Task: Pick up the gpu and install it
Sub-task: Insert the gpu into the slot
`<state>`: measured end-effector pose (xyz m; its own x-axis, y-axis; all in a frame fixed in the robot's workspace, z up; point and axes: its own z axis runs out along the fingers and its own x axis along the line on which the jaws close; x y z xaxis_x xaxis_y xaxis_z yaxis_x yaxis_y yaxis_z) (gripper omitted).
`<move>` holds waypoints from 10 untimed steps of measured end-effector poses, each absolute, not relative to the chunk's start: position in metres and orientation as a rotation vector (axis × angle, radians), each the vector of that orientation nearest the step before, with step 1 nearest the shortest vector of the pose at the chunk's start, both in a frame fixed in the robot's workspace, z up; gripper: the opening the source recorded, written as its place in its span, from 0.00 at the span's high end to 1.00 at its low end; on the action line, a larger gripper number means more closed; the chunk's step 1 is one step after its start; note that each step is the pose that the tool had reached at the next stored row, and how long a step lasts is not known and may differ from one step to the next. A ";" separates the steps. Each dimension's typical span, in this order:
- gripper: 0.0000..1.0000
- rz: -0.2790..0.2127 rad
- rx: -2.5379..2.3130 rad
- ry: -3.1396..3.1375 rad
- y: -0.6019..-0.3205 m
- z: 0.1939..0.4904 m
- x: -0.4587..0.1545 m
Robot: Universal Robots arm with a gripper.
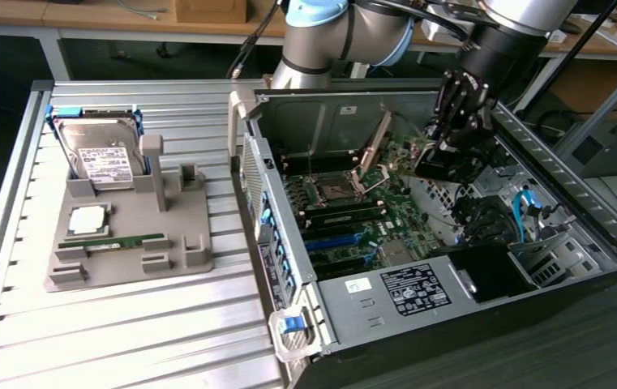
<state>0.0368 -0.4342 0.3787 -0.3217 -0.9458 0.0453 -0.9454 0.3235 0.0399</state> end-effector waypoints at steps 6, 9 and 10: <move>0.73 -0.008 1.842 -2.470 -0.434 0.379 0.037; 0.73 -0.007 1.866 -2.452 -0.434 0.379 0.037; 0.73 -0.006 1.873 -2.447 -0.434 0.379 0.037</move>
<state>0.0367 -0.4342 0.3787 -0.2600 -0.9645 0.0453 -0.9643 0.2618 0.0399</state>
